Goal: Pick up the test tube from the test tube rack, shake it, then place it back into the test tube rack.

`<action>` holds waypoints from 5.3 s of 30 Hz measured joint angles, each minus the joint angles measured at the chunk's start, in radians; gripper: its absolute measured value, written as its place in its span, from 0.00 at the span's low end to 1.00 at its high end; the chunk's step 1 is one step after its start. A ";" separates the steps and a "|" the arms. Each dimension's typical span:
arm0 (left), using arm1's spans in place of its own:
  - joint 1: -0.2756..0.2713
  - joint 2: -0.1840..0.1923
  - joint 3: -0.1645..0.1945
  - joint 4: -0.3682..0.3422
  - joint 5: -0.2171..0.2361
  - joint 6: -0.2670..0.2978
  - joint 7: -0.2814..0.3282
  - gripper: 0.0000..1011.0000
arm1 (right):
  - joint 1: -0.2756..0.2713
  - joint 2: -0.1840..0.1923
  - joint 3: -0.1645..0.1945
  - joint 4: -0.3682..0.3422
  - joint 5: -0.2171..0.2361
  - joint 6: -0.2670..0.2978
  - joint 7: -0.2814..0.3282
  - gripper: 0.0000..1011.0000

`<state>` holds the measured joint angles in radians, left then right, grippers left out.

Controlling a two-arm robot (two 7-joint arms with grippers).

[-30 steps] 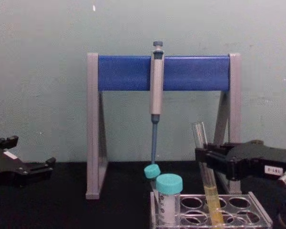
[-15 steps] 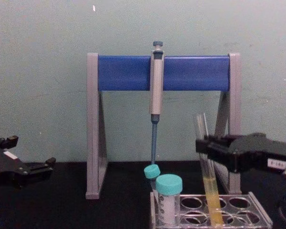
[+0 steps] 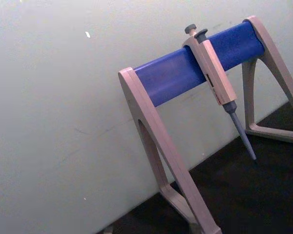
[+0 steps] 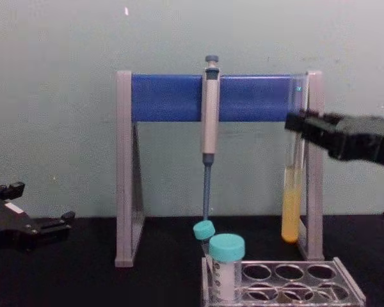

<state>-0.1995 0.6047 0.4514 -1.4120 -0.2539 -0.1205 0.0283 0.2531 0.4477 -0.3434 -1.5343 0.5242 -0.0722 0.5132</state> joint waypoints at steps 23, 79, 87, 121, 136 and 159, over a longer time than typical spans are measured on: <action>0.000 0.000 0.000 0.000 0.000 0.000 0.000 0.99 | 0.003 -0.032 0.027 0.022 -0.024 -0.068 -0.026 0.22; 0.000 0.000 0.000 0.000 0.000 0.000 0.000 0.99 | 0.038 0.012 -0.007 -0.019 -0.211 -0.019 -0.209 0.22; 0.000 0.000 0.000 0.000 0.000 0.000 0.000 0.99 | 0.046 -0.040 0.049 0.036 0.043 0.035 -0.022 0.22; 0.000 0.000 0.000 0.000 0.000 0.000 0.000 0.99 | 0.050 0.132 -0.027 -0.059 -0.083 0.058 -0.064 0.22; 0.000 0.000 0.000 0.000 0.000 0.000 0.000 0.99 | 0.095 -0.030 0.002 0.069 0.028 0.013 -0.004 0.22; 0.000 0.000 0.000 0.000 0.000 0.000 0.000 0.99 | 0.067 0.151 -0.032 -0.022 0.185 0.134 0.186 0.22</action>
<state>-0.1995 0.6047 0.4514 -1.4120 -0.2539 -0.1205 0.0283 0.3196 0.5988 -0.3757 -1.5559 0.7088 0.0621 0.6994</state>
